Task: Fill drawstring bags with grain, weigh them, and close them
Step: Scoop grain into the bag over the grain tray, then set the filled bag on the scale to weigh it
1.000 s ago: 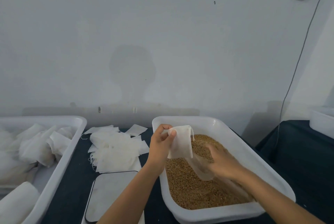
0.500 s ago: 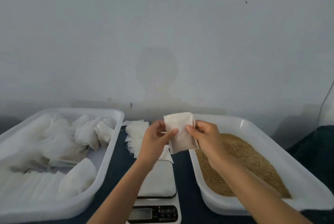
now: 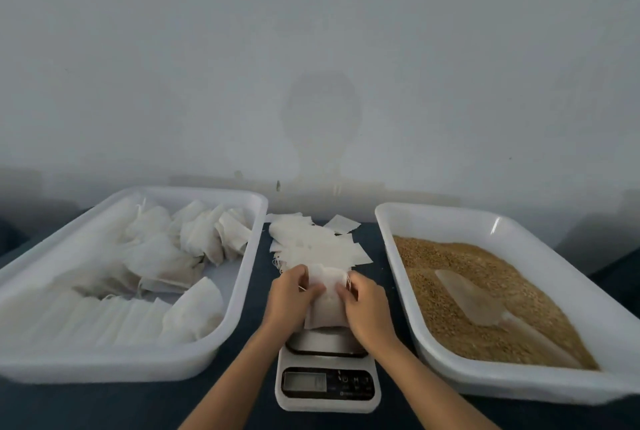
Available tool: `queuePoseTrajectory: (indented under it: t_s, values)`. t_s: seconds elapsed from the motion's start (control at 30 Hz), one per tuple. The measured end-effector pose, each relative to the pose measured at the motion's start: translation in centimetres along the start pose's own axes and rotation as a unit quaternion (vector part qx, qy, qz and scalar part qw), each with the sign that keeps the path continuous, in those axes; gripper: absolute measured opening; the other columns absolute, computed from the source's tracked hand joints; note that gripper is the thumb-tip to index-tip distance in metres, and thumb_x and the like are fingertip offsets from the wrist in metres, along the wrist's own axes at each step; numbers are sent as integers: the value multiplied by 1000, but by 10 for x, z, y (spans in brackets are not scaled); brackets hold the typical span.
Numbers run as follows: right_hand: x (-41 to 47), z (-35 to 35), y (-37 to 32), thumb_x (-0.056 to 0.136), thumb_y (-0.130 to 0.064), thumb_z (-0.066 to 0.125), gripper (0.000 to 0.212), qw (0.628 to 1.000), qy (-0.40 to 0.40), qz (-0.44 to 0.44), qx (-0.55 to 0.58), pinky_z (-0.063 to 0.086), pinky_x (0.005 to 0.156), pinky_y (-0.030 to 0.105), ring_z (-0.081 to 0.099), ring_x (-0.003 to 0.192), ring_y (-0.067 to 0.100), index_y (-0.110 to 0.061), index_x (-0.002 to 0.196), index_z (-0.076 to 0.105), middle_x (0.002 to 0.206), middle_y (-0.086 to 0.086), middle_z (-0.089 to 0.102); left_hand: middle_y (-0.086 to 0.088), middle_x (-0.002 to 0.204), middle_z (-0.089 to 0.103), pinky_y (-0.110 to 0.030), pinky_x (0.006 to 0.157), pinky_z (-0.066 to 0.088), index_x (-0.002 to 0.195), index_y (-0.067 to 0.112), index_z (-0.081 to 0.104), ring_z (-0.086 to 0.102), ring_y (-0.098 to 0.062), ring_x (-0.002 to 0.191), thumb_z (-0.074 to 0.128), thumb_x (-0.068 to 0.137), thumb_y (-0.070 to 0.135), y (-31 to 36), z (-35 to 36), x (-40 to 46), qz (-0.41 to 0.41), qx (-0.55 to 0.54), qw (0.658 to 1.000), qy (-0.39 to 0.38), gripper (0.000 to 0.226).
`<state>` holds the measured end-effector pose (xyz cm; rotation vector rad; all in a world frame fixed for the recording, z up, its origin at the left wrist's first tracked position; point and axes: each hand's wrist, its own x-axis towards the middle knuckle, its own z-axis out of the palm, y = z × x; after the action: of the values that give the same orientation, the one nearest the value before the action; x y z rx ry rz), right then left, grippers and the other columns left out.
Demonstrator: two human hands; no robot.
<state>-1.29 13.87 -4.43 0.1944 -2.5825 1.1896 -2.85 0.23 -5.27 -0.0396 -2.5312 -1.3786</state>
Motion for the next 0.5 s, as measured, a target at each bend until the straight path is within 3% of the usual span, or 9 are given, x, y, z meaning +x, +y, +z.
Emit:
queuePoseTrajectory:
  t_s: [0.13, 0.2, 0.27, 0.33, 0.43, 0.5]
  values:
    - [0, 0, 16, 92, -19, 58, 15, 999, 0, -30, -32, 41, 70, 35, 54, 77, 22, -5, 86, 59, 78, 7, 58, 5, 69, 53, -21, 59, 32, 68, 16, 49, 47, -13, 72, 71, 81, 23, -6, 2, 4, 39, 44, 998, 24, 26]
    - [1, -2, 22, 90, -14, 61, 10, 999, 17, -48, -12, 42, 80, 27, 53, 90, 14, -10, 98, 63, 91, -2, 59, 10, 80, 59, -20, 69, 30, 78, 16, 63, 47, -9, 84, 75, 77, 24, -8, -1, 5, 77, 72, 992, 68, 15]
    - [1, -4, 26, 89, -9, 60, 20, 997, 48, -42, 42, 38, 88, 14, 53, 101, 7, -12, 109, 62, 104, -6, 60, 10, 87, 61, -21, 75, 31, 84, 15, 66, 45, -10, 90, 78, 75, 21, -14, -6, 4, 98, 64, 987, 108, 16]
    - [0, -7, 32, 91, -8, 57, 24, 994, 60, -22, 92, 35, 93, 12, 52, 107, 3, -14, 114, 58, 111, -7, 59, 8, 91, 60, -18, 76, 33, 86, 15, 64, 46, -8, 89, 75, 78, 17, -20, -11, 1, 95, 20, 986, 135, 14]
    - [-4, -5, 43, 94, -9, 52, 22, 983, 49, 26, 175, 37, 98, 20, 51, 111, 5, -17, 114, 54, 115, -6, 56, 7, 93, 60, -19, 86, 41, 89, 19, 58, 54, -1, 91, 62, 89, 13, -31, -15, -6, 37, -95, 986, 136, 7]
    - [-9, -4, 49, 96, -8, 50, 20, 976, 49, 39, 211, 39, 97, 19, 52, 110, 4, -19, 112, 54, 114, -5, 57, 4, 93, 60, -23, 88, 43, 92, 17, 57, 56, -5, 92, 56, 92, 11, -38, -16, -10, 7, -139, 981, 135, 6]
